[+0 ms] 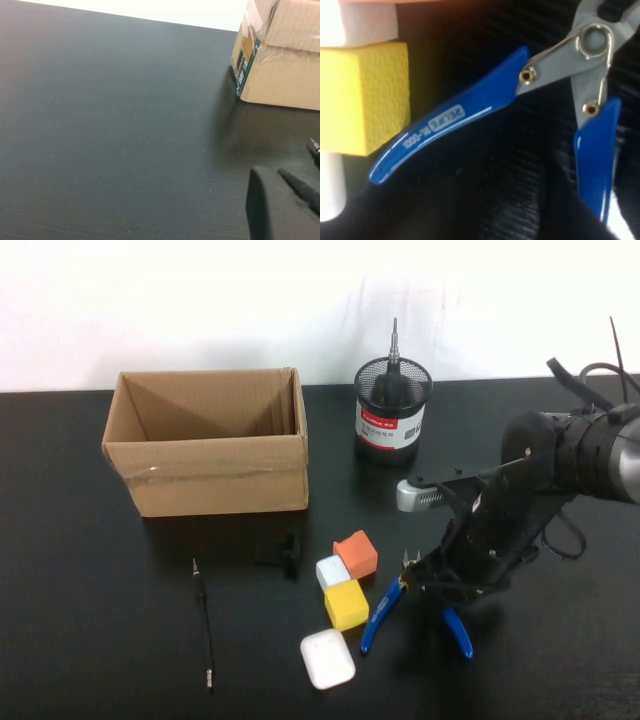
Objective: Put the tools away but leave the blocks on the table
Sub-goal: Pick up the pliers from the table
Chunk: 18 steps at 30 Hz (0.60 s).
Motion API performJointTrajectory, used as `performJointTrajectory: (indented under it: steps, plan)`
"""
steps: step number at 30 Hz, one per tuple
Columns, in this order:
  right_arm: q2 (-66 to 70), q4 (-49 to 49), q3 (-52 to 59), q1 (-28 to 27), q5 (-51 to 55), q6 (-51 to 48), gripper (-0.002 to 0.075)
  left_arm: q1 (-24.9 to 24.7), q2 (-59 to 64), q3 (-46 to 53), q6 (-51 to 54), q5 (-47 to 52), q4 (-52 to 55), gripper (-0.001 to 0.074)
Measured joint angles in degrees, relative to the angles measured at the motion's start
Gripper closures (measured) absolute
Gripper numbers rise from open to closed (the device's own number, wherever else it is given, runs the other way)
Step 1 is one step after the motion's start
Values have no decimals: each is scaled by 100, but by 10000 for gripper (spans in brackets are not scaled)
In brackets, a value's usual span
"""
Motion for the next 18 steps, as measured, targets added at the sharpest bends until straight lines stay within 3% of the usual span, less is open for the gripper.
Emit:
performJointTrajectory:
  steps: [5,18]
  plan:
    - [34,-87,-10,0,-9,-10,661,0,0,0,0,0,0,739]
    - [-465,-434,80,8,-48,-10,676,0,0,0,0,0,0,739]
